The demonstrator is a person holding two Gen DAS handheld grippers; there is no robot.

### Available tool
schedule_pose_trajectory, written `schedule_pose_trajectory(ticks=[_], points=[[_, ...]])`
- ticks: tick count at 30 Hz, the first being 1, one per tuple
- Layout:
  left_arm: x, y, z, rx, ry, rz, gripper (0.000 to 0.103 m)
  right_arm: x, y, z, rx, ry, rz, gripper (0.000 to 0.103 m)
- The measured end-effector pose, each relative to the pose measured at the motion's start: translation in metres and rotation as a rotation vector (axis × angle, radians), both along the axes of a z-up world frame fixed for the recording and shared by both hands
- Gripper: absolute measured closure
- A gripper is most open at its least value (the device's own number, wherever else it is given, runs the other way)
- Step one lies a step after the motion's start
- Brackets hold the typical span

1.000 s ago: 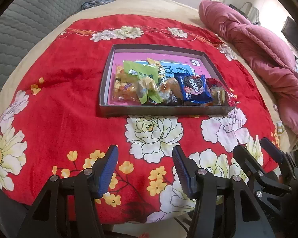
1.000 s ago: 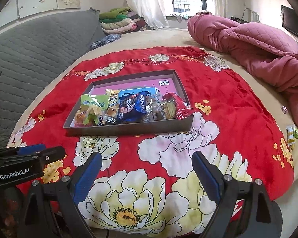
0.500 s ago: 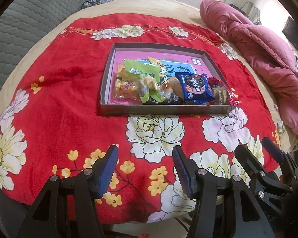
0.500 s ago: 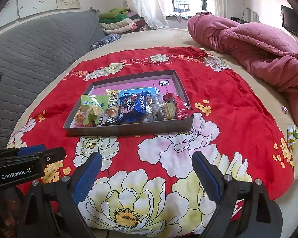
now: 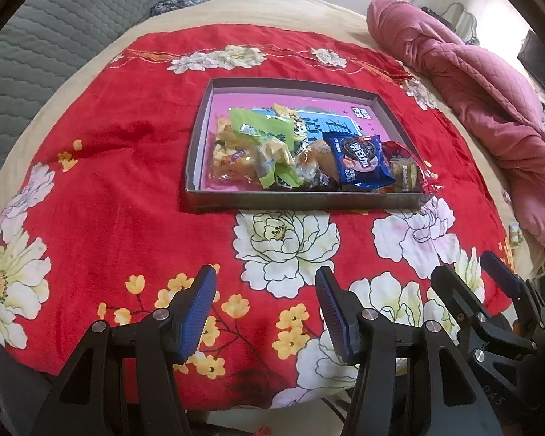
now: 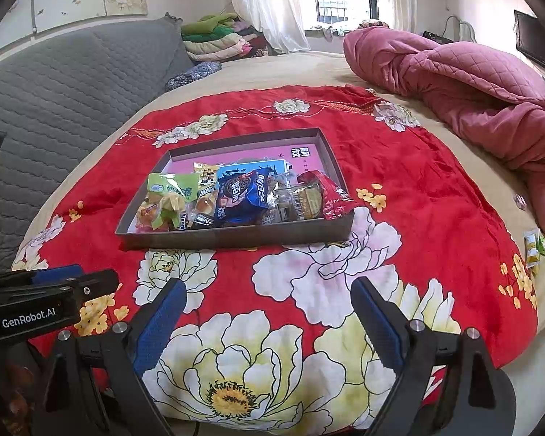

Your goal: Organize snacks

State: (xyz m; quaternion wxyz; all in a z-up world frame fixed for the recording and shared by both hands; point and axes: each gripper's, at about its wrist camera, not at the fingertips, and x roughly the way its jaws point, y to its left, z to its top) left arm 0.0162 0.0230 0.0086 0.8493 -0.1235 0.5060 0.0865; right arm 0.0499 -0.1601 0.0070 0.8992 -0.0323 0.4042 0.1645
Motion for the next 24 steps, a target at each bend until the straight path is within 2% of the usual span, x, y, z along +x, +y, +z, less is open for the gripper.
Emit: schedule_pose_trajectory(ticks=[24], points=[[0.0004,0.0000,-0.0007,0.011,0.006,0.004,0.045,0.0018,-0.0011,-0.0007,-0.006,0.003,-0.001,0.011]])
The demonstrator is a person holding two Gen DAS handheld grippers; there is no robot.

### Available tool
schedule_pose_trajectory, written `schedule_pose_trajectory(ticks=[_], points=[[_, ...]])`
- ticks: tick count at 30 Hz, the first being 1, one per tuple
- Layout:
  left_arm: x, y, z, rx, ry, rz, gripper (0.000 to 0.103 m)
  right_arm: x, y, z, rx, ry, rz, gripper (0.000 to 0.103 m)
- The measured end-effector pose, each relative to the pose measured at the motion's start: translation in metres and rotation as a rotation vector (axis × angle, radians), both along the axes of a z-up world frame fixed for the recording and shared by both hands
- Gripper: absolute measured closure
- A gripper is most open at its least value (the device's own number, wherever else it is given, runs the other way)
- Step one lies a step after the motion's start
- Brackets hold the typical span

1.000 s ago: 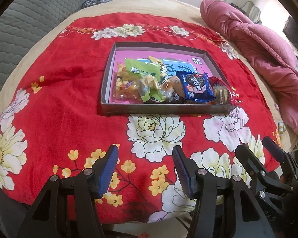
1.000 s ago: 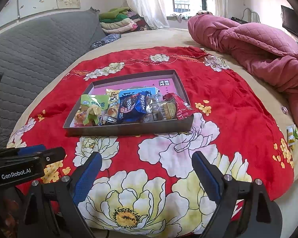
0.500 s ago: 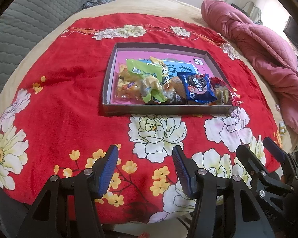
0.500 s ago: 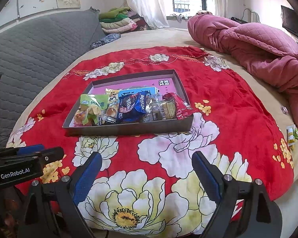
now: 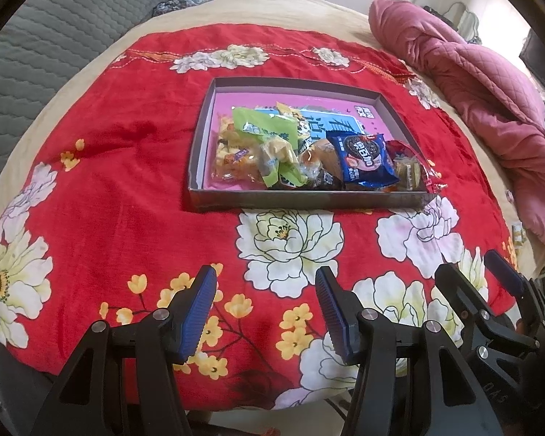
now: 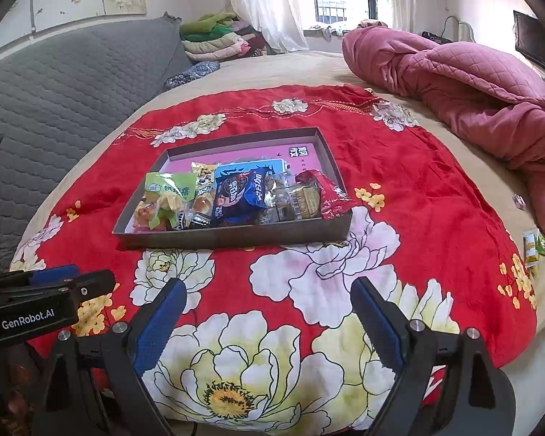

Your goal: Organize snacks

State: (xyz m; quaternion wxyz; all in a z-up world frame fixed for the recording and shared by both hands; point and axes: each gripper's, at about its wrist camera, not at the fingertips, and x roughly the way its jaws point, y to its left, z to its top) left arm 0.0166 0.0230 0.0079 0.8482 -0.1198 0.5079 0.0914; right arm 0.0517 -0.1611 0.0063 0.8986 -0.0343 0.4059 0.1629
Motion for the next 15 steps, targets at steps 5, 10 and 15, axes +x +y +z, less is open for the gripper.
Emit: schedule_pose_trajectory(ticks=[5,10,15], points=[[0.000,-0.001,-0.002,0.016,0.004,0.001,0.045,0.001,-0.001,0.000,-0.004,0.001,0.004,0.011],[0.001,0.001,-0.006,0.023,0.002,0.008,0.045,0.001,0.001,-0.001,-0.003,0.002,0.006,0.012],[0.003,0.007,-0.015,0.040,-0.003,0.030,0.045,0.007,0.002,-0.006,0.002,0.020,0.002,0.011]])
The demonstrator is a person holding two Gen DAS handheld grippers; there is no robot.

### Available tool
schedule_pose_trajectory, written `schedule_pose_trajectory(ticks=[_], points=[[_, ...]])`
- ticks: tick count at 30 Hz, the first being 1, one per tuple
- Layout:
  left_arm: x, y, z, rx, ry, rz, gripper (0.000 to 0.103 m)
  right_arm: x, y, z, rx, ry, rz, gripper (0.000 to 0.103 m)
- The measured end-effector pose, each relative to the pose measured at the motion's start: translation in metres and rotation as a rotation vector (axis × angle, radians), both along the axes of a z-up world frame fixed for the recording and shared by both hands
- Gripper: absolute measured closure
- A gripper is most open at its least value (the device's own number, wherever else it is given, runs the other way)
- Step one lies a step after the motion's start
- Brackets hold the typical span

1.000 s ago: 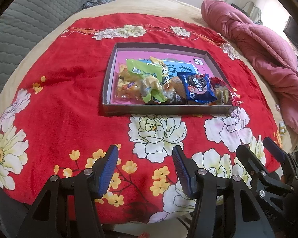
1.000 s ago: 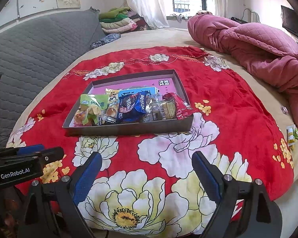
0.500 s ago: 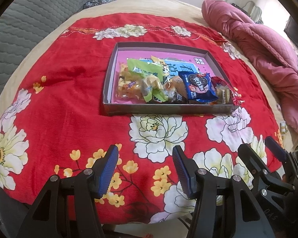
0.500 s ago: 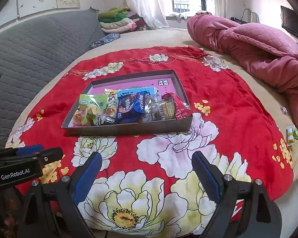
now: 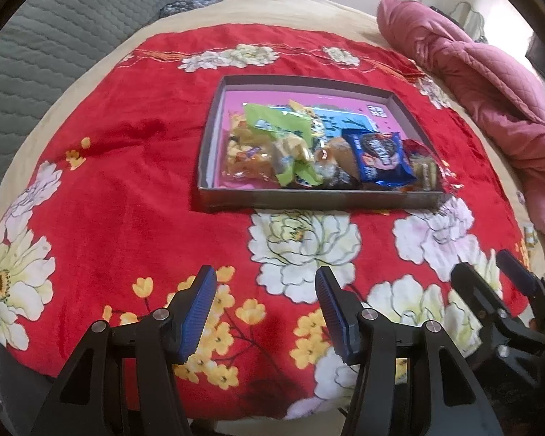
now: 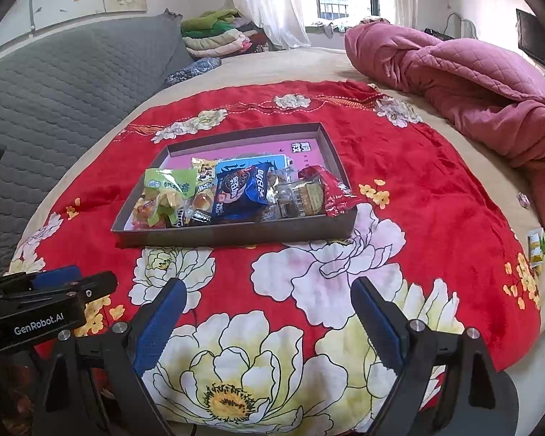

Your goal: Organize snacks

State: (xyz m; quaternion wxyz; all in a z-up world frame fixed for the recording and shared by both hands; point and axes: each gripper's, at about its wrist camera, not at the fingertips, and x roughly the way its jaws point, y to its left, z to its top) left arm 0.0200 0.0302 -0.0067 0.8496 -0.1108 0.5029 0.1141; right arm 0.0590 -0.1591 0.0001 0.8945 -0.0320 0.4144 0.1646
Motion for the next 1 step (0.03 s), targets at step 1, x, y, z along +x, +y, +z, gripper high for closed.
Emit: schedule_pose_trajectory(ticks=[1], points=[[0.0021,0.0047,-0.0028,-0.004,0.009,0.007,0.045,0.0019,-0.0005,-0.0009,0.004,0.002,-0.005,0.011]])
